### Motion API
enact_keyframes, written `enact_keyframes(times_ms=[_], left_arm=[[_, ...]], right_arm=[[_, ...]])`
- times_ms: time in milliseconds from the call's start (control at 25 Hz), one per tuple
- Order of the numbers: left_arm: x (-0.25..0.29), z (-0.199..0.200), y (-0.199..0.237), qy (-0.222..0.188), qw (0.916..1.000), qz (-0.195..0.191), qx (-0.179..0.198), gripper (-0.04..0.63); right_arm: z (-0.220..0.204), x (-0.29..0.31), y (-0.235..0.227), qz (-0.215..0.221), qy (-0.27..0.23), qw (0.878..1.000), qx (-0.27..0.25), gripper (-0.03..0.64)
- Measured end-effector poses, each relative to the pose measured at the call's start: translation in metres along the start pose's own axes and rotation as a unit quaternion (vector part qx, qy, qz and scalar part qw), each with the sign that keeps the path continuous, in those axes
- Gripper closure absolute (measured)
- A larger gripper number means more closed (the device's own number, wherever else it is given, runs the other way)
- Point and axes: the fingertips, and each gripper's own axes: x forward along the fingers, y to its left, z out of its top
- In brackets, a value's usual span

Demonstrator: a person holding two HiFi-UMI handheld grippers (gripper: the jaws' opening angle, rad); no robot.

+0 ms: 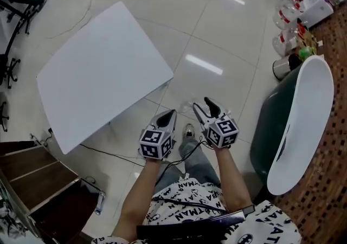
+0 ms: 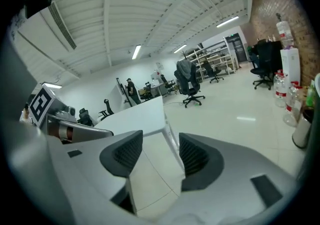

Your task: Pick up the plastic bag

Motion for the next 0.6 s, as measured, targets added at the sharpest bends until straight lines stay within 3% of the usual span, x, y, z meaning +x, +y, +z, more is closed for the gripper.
enact_keyframes(times_ms=[280, 600], left_arm=[[0.096, -0.071, -0.006, 0.073, 0.9972, -0.011, -0.011, 0.595], [0.186, -0.19, 0.04, 0.168, 0.9853, 0.004, -0.033, 0.595]], right_arm=[[-0.087, 0.021, -0.1, -0.034, 0.075, 0.997, 0.011, 0.373], [-0.256, 0.078, -0.176, -0.019, 0.2, 0.98, 0.009, 0.373]])
